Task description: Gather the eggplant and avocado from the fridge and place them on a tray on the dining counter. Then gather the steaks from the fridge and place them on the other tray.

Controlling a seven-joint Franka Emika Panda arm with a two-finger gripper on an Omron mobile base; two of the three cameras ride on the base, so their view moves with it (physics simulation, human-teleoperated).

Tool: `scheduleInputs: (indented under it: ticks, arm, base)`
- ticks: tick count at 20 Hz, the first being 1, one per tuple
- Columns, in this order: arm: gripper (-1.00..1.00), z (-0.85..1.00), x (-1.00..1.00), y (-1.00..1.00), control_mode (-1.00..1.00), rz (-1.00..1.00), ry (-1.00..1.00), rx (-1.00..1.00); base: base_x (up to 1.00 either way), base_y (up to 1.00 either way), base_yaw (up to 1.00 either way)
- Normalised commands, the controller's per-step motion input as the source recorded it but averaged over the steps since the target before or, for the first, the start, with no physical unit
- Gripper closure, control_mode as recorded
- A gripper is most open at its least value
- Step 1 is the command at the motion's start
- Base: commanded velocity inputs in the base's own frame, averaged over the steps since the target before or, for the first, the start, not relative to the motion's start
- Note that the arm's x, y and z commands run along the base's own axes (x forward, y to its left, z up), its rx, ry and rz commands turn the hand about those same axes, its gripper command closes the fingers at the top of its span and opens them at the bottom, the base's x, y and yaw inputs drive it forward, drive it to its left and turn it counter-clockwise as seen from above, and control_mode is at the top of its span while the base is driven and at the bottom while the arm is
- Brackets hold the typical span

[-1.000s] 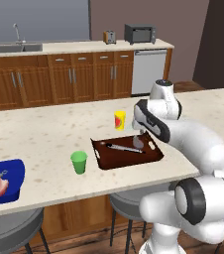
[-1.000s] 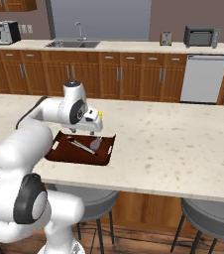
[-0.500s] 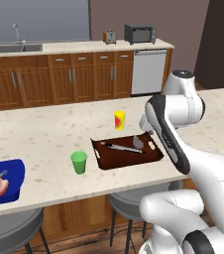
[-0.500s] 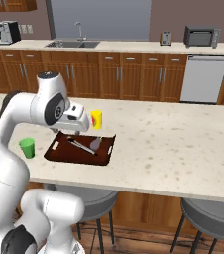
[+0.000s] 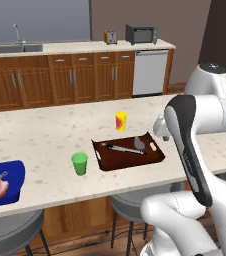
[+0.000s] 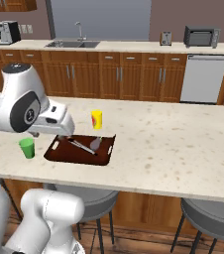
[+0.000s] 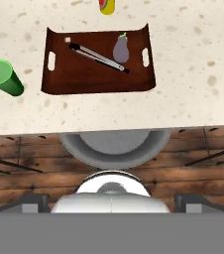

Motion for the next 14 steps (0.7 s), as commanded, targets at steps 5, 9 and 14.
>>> scheduleInputs:
  ticks: [5,9,14]
  arm:
    - [-1.0,0.27,-0.51,0.0,-1.0,0.0,0.0,0.0]
    - [-1.0,0.08,-0.15,0.0,-1.0,0.0,0.0,0.0]
    - [-1.0,-0.01,-0.24,0.0,-1.0,0.0,0.0,0.0]
  base:
    - [0.0,0.0,0.0]
    - [0.0,0.0,0.0]
    - [0.0,0.0,0.0]
